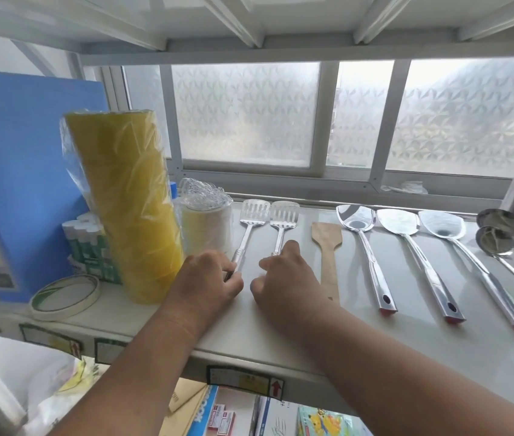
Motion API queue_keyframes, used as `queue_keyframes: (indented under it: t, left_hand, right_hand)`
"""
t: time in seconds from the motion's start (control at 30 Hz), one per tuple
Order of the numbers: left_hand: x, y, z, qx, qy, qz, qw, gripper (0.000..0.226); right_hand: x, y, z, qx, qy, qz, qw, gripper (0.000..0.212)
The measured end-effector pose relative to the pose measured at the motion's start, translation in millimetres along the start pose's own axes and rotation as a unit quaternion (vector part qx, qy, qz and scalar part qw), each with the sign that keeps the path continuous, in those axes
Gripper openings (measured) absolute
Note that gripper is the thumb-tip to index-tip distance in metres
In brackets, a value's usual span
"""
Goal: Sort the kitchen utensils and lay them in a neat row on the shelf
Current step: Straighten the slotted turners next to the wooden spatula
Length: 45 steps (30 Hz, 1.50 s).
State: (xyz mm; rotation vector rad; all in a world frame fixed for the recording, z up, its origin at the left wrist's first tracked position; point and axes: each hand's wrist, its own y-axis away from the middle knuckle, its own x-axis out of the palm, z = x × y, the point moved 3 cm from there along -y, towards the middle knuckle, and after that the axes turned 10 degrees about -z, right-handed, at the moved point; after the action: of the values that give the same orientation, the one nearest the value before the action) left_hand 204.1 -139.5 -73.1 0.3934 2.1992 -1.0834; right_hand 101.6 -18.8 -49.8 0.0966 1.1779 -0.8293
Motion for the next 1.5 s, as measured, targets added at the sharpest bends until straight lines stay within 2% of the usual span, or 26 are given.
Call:
queue_keyframes:
  t: [0.27, 0.4, 0.63, 0.8, 1.0, 1.13, 1.23, 1.33, 1.43, 1.5]
  left_hand:
    - [-3.1, 3.4, -2.9, 0.006, 0.01, -0.016, 1.0, 0.022]
    - [-2.9, 3.2, -2.4, 0.009, 0.011, -0.016, 1.0, 0.021]
    - [-5.0, 3.7, -5.6, 0.005, 0.018, -0.022, 1.0, 0.016]
    - [-3.4, 3.2, -4.1, 0.004, 0.006, -0.016, 1.0, 0.02]
    - [-3.3, 5.0, -3.4, 0.009, 0.008, -0.016, 1.0, 0.022]
    - [-4.2, 6.1, -5.3, 0.022, -0.001, -0.031, 0.999, 0.025]
    - [-8.0, 7.2, -18.8, 0.085, 0.008, -0.055, 0.995, 0.018]
    - [-3.4, 0.2, -45.7, 0.155, 0.031, -0.035, 0.987, 0.021]
    - [11.2, -13.1, -64.4, 0.145, 0.04, 0.012, 0.988, 0.027]
    - [23.2, -18.9, -68.3, 0.134, 0.028, 0.052, 0.989, 0.029]
  right_hand:
    - [-2.8, -4.2, -4.7, 0.017, 0.024, 0.013, 0.999, 0.025]
    - [-1.6, -3.4, -4.9, 0.01, 0.013, 0.011, 1.0, 0.013]
    - [0.2, -2.0, -6.7, 0.003, 0.013, 0.001, 1.0, 0.02]
    - [-0.1, -0.3, -6.0, 0.004, 0.008, -0.001, 1.0, 0.027]
    - [-2.3, 3.7, -5.1, -0.011, 0.015, -0.003, 1.0, 0.015]
    - [-12.5, 17.3, -1.1, -0.037, 0.014, -0.036, 0.999, 0.022]
    - [-33.2, 34.8, -5.5, -0.063, 0.085, -0.093, 0.99, 0.037]
    - [-49.0, 42.6, -21.3, -0.022, 0.154, -0.049, 0.987, 0.035]
    - [-46.9, 47.9, -34.5, 0.012, 0.16, 0.041, 0.986, 0.035]
    - [-42.9, 51.0, -40.1, 0.019, 0.129, 0.062, 0.99, 0.024]
